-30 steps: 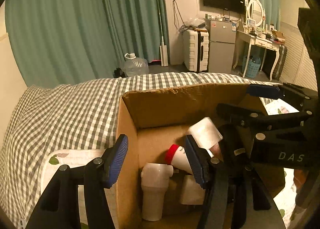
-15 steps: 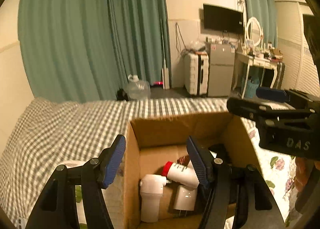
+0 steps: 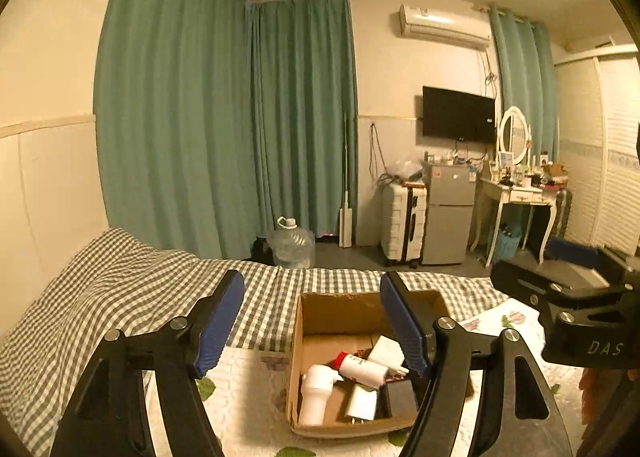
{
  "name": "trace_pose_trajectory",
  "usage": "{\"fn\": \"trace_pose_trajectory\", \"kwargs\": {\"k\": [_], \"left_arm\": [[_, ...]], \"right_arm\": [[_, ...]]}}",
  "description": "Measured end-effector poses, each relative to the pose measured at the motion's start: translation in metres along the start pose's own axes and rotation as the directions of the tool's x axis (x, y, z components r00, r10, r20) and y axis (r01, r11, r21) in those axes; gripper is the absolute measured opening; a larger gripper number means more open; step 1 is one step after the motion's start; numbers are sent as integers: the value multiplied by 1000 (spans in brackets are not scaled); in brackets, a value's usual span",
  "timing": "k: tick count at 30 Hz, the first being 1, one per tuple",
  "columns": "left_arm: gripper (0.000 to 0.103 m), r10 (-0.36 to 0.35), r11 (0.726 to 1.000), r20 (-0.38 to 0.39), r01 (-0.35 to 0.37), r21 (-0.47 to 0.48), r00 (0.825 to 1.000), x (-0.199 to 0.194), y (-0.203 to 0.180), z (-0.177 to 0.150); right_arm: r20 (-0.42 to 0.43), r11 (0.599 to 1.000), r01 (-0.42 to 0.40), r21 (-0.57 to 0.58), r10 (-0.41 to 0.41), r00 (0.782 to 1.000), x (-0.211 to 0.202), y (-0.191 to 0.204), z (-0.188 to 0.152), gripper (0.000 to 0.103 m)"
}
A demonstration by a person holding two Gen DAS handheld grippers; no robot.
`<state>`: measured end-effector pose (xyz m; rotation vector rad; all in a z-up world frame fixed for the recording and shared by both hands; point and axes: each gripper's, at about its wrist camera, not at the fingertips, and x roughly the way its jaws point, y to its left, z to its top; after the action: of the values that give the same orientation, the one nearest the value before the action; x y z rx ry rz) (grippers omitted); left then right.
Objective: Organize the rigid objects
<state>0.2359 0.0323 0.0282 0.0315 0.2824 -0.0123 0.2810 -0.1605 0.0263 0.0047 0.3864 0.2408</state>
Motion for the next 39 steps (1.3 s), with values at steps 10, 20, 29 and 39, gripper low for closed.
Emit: {"fn": "trace_pose_trajectory", "kwargs": {"k": [10, 20, 29, 39], "left_arm": [[76, -23, 1000, -33, 22, -9, 999, -42, -6, -54], [76, 5, 1000, -95, -3, 26, 996, -39, -25, -105], [76, 40, 999, -103, -39, 15, 994, -38, -17, -113], [76, 38, 999, -112, -36, 14, 993, -36, -16, -115]], "right_arm": [[89, 991, 124, 51, -128, 988, -64, -12, -79, 103], [49, 990, 137, -12, -136, 989, -56, 8, -127, 103], [31, 989, 145, -30, -144, 989, -49, 11, -136, 103], [17, 988, 155, -23, -155, 988, -45, 10, -138, 103]]}}
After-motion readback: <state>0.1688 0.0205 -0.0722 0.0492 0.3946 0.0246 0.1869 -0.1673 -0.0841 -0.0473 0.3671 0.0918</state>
